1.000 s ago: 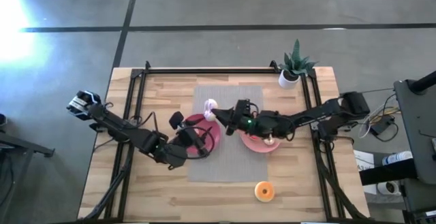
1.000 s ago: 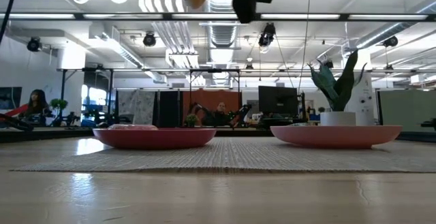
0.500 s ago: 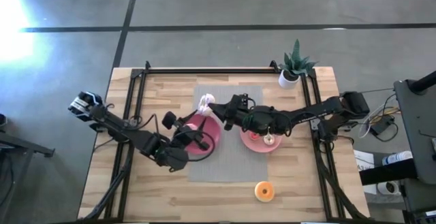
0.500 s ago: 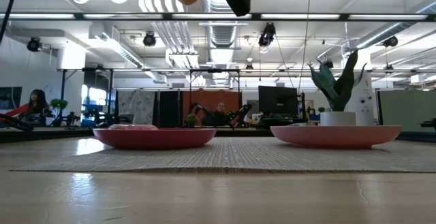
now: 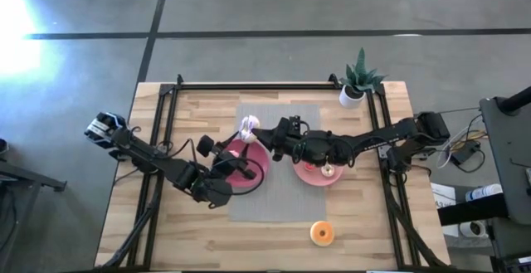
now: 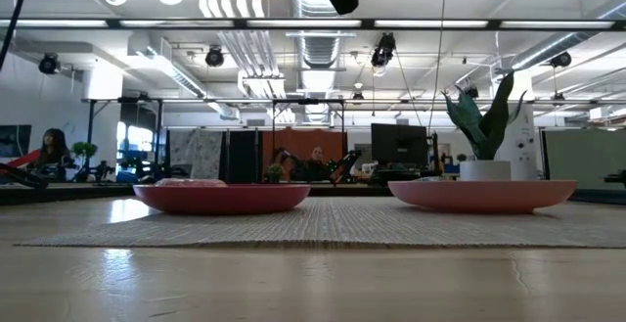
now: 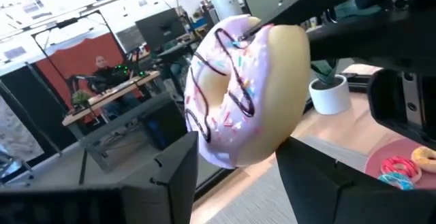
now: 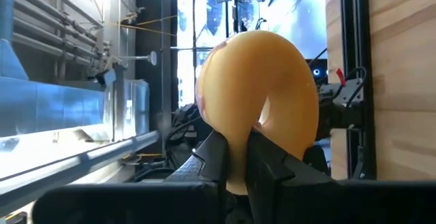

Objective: Pick & Place donuts
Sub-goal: Put the large purple donut on the pink plate, then put the large black donut on the pink plate

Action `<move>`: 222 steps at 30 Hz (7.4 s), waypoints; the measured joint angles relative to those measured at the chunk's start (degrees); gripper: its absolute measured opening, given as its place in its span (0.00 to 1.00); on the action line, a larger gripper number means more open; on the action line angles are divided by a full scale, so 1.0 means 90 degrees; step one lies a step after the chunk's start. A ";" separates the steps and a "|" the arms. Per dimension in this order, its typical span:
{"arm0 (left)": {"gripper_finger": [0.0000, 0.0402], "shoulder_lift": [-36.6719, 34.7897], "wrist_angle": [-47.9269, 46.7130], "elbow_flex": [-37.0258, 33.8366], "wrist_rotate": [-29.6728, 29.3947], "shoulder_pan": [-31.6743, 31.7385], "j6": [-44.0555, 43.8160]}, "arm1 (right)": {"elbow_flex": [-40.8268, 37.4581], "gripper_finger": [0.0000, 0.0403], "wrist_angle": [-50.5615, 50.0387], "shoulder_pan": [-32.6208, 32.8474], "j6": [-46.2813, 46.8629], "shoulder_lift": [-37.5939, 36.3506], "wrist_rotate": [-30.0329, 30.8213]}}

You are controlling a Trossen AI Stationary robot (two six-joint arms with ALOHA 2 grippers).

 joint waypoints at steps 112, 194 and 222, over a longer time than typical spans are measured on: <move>0.44 -0.0560 -0.3724 0.0092 0.6785 0.0573 -0.3981 | 0.1212 0.51 -0.8647 0.4718 -0.5692 0.2332 -0.1601; 0.23 0.0524 0.0641 0.0650 0.1845 0.0644 0.0232 | -0.1107 0.11 0.0488 0.0134 -0.1112 -0.0660 0.0301; 0.03 0.0448 -0.4705 0.0027 0.5575 0.0271 -0.0879 | -0.1129 0.42 -0.6211 -0.0011 -0.3471 -0.4231 -0.0937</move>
